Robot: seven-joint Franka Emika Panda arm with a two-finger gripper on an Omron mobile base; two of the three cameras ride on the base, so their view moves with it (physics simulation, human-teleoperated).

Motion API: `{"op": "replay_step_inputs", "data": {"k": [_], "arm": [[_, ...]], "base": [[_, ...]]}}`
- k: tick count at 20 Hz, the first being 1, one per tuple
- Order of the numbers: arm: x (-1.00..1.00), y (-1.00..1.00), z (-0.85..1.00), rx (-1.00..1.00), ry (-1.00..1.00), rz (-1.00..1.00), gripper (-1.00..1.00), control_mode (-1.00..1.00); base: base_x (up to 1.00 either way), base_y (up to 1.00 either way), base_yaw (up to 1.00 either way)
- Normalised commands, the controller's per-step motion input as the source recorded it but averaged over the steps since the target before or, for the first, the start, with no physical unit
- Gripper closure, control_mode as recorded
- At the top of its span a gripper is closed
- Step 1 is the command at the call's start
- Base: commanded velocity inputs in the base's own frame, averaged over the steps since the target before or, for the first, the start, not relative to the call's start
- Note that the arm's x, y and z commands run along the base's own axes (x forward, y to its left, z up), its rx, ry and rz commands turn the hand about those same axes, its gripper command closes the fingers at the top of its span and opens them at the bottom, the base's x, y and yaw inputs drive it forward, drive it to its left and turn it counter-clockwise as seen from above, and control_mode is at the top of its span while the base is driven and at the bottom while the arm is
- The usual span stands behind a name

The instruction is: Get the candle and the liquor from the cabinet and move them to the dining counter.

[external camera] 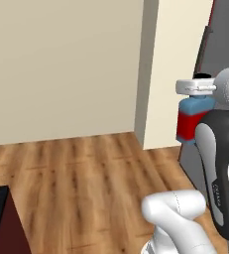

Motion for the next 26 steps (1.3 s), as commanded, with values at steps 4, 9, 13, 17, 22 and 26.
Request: {"op": "replay_step_inputs", "data": {"k": [4, 9, 13, 17, 22, 26], "arm": [[0.0, 0.0, 0.0, 0.0, 0.0, 0.0, 1.0, 1.0], [0.0, 0.0, 0.0, 0.0, 0.0, 0.0, 1.0, 1.0], [0.0, 0.0, 0.0, 0.0, 0.0, 0.0, 1.0, 1.0], [0.0, 0.0, 0.0, 0.0, 0.0, 0.0, 1.0, 1.0], [0.0, 0.0, 0.0, 0.0, 0.0, 0.0, 1.0, 1.0], [0.0, 0.0, 0.0, 0.0, 0.0, 0.0, 1.0, 1.0]], "base": [[1.0, -0.08, 0.15], [1.0, -0.08, 0.15], [1.0, -0.13, 0.2], [1.0, -0.03, 0.22], [0.95, 0.0, 0.76], [0.89, 0.0, 0.83]]}}
